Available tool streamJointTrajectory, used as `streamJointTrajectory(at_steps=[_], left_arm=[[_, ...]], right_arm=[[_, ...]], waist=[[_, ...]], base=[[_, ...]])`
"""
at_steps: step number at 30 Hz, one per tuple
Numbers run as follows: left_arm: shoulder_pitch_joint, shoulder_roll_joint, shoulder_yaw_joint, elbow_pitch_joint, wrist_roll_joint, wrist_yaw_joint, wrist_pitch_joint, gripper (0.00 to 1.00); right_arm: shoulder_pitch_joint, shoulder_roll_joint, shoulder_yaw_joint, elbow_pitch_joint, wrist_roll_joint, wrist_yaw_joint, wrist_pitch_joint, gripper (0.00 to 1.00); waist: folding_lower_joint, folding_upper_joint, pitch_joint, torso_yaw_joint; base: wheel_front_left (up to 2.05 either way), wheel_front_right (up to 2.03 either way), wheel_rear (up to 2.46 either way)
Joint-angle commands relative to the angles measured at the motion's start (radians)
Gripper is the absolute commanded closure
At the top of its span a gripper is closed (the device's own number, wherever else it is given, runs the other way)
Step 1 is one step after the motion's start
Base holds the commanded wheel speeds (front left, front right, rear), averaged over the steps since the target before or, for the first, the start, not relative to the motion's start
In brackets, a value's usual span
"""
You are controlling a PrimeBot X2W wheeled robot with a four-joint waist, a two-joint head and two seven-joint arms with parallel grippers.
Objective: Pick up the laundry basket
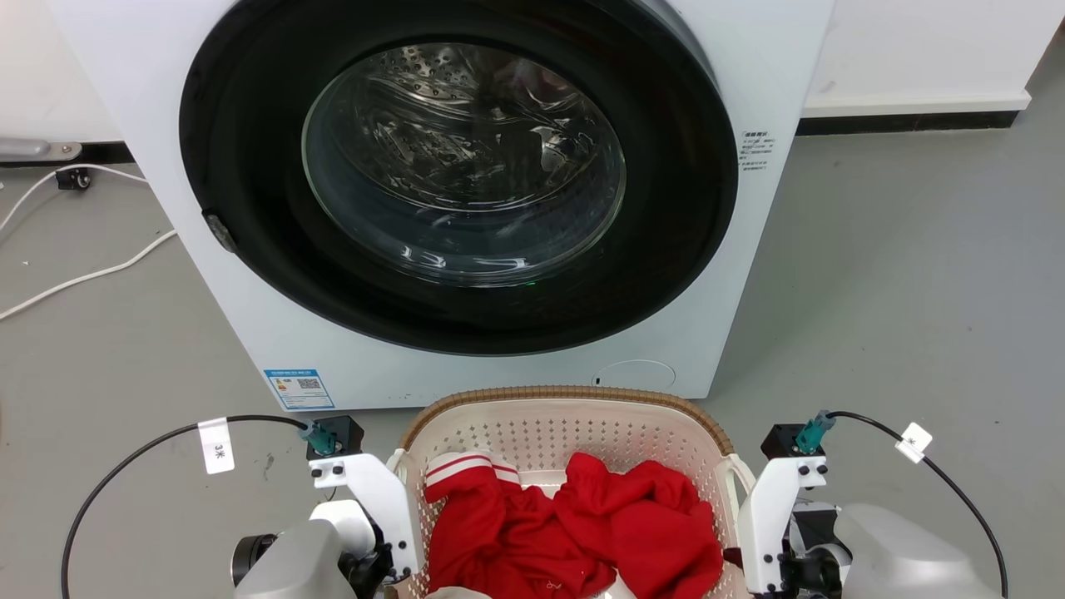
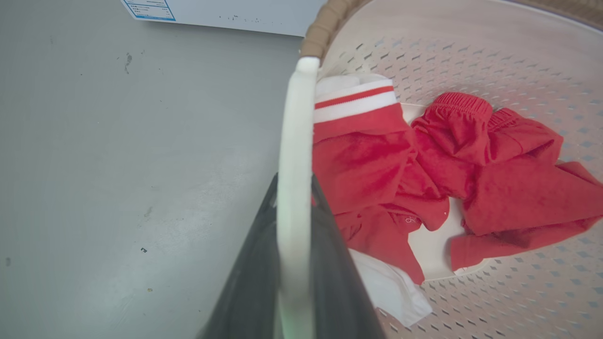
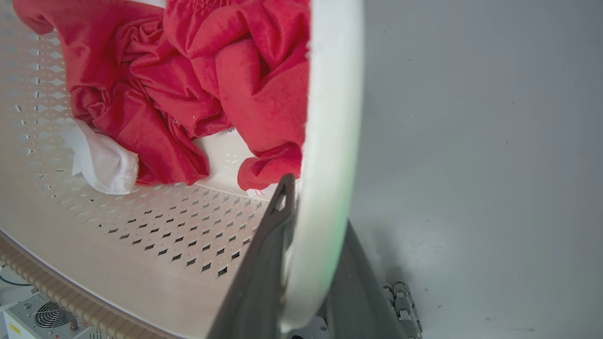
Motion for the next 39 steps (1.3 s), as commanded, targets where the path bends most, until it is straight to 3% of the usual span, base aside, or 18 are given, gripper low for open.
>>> streamJointTrajectory(at_steps=[1, 39], left_arm=[[0.009, 0.030, 0.005, -0.004, -0.003, 0.015, -0.010, 1.00], [0.008, 0.031, -0.029, -0.004, -0.037, 0.014, -0.027, 1.00]], right_arm=[[0.011, -0.021, 0.004, 0.013, 0.000, 0.000, 0.001, 1.00], [0.007, -0.016, 0.019, 0.019, 0.013, 0.000, 0.005, 1.00]], waist=[[0.0000, -0.0001, 0.000, 0.000], [0.0000, -0.0001, -0.001, -0.003]], base=[[0.00, 0.00, 0.00], [0.00, 0.00, 0.00]])
